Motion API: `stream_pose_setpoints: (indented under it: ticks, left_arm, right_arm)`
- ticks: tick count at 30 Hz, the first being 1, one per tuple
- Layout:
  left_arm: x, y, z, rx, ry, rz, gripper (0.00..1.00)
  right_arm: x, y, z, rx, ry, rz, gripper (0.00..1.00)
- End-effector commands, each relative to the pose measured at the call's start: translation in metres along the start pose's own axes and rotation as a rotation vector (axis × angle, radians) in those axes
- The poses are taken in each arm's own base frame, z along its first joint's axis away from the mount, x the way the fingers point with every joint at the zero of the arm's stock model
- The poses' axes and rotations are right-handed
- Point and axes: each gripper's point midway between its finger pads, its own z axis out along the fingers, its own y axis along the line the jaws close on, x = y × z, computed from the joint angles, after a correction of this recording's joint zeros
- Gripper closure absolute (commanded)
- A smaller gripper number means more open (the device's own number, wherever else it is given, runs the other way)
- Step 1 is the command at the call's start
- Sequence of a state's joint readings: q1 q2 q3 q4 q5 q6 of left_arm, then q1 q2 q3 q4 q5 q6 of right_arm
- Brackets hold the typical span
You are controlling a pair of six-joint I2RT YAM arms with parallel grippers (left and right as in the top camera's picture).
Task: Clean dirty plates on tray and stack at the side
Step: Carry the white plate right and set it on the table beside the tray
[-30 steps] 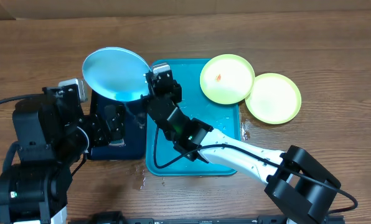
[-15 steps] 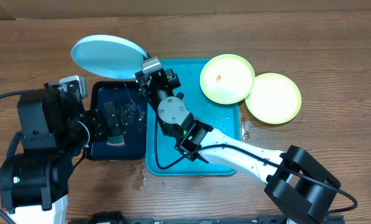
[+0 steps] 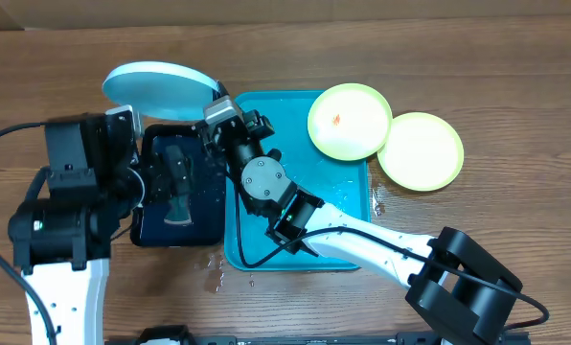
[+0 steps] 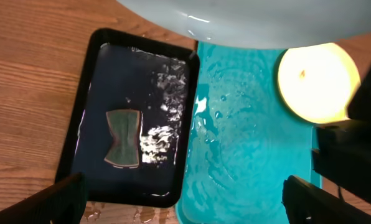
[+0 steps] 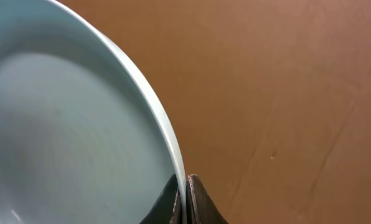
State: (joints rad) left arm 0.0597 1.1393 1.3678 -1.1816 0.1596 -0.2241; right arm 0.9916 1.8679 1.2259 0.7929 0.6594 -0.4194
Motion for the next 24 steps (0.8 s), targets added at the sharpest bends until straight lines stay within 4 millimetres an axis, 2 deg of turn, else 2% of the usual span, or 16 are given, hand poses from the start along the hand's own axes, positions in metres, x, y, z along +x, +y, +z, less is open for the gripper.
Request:
stream_pose_setpoints:
  ticks: [1,10,16,19,20,24]
  left_arm:
    - [-0.005,0.004,0.007,-0.017,0.015,0.019,0.00]
    - [-0.002,0.010,0.039,-0.039,0.119,0.002,0.00]
    - [0.003,0.014,0.061,-0.054,0.192,-0.010,0.00]
    - [0.006,0.017,0.072,-0.062,0.227,-0.016,0.00]
    - [0.008,0.018,0.078,-0.066,0.250,-0.019,0.00]
    - [0.012,0.021,0.091,-0.075,0.294,-0.026,0.00]
  right_arm:
    - [-0.012,-0.013,0.002,0.073,-0.010,0.032,0.96]
    - [-0.011,-0.015,0.002,0.080,-0.008,0.068,0.96]
    - [-0.001,-0.023,0.000,0.139,0.029,0.183,0.96]
    - [0.020,-0.018,-0.001,0.138,0.102,0.276,0.96]
    - [0.039,-0.013,-0.003,0.133,0.171,0.323,0.96]
    - [0.086,-0.002,-0.015,0.132,0.348,0.412,0.96]
